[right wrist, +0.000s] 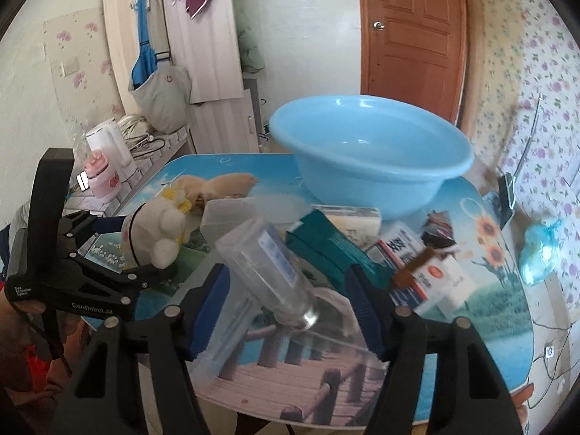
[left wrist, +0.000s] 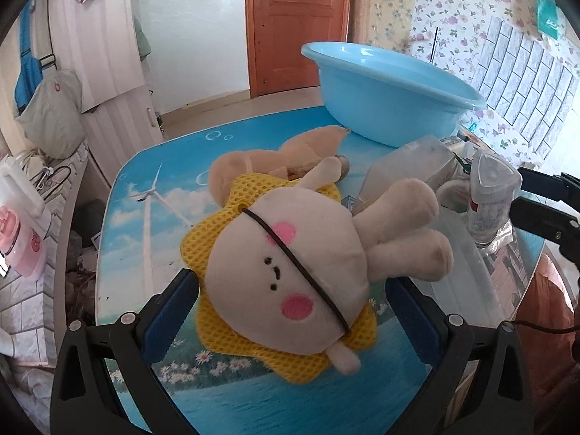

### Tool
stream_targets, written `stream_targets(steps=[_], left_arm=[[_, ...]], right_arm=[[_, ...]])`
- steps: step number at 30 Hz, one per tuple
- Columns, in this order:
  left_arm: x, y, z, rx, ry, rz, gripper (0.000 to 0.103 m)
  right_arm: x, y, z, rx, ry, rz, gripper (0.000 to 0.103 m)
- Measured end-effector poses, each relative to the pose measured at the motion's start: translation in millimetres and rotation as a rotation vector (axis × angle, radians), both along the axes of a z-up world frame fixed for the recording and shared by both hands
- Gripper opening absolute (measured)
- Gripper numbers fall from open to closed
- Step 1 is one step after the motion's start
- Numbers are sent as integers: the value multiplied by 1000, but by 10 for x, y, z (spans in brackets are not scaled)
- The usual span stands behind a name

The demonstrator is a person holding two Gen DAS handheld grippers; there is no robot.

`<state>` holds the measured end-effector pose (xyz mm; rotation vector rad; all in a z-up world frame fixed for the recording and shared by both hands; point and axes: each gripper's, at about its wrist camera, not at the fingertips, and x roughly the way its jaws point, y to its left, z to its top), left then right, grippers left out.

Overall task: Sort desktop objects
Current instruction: 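Grasp the yellow-maned plush doll with left tool while right tool grasps the clear glass bottle, then carry doll and bottle over the blue basin and open both tools to drop them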

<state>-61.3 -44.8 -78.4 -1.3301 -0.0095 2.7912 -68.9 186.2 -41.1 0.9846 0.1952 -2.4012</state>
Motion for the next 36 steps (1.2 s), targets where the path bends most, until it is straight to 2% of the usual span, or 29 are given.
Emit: stream_targets(steps=[5,6,9,13,14,15,20,36], left_arm=[[2,-20,9,20,13,6,103],[9,-22,10,13,19,4,100],[23,-72,16,23,26,13,82],[15,-116,17,47,28,4,81],[19,-121,20,47,29,3,80],[24,-120,22,46,30,1,80],[62,-160,63,65,37,4,79],[278,-149,423,53,109,43,79]], right_arm=[[-42,-143,-16,31,3,21,66],[-42,-176,-29,38,1,25,66],[-34,-239,-73,62,0,35,66],[-58,-291,-125,84,2,29,65],[-68,-295,-131,90,4,27,58],[-77,-302,-140,99,4,28,46],[-97,-261,-129,75,-13,33,44],[115,-54,182,-5,73,22,42]])
